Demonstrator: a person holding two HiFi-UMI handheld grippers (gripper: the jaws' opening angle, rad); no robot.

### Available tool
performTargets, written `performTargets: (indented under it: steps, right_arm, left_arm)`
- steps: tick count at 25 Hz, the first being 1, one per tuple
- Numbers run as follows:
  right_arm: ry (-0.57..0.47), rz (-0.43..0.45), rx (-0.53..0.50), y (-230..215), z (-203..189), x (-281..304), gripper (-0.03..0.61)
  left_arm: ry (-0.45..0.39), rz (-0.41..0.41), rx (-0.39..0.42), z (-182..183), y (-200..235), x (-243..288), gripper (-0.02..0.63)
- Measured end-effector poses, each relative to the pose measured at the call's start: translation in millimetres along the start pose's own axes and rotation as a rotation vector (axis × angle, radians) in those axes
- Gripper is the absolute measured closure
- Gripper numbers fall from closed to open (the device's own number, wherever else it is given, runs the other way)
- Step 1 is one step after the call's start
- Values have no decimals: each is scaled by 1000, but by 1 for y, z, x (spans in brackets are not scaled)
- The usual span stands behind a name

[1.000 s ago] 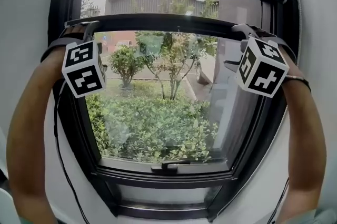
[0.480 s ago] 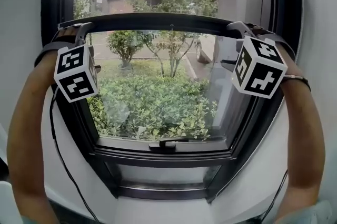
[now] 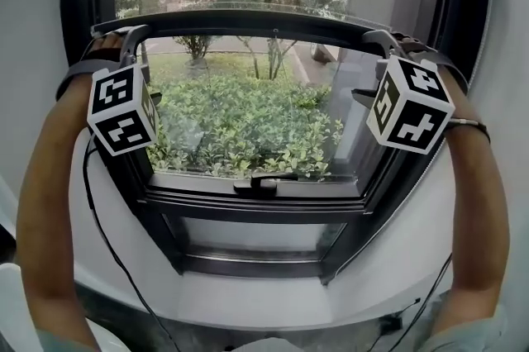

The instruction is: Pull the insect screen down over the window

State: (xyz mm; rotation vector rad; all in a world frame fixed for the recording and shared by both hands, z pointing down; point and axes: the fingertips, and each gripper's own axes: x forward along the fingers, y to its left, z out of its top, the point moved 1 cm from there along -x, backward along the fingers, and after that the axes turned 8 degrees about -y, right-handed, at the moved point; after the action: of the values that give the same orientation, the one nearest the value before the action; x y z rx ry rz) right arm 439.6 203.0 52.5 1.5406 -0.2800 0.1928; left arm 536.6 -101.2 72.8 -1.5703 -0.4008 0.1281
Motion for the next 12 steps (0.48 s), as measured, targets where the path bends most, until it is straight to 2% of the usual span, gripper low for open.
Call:
performTargets:
  steps: [9, 12]
  right_arm:
    - [9, 104, 10, 68, 0, 18, 241]
    - [11, 128, 10, 89, 1, 22, 241]
  left_arm:
    - [-23, -69, 2, -4, -72, 9, 114]
    - [-29, -69, 1, -5, -93, 10, 114]
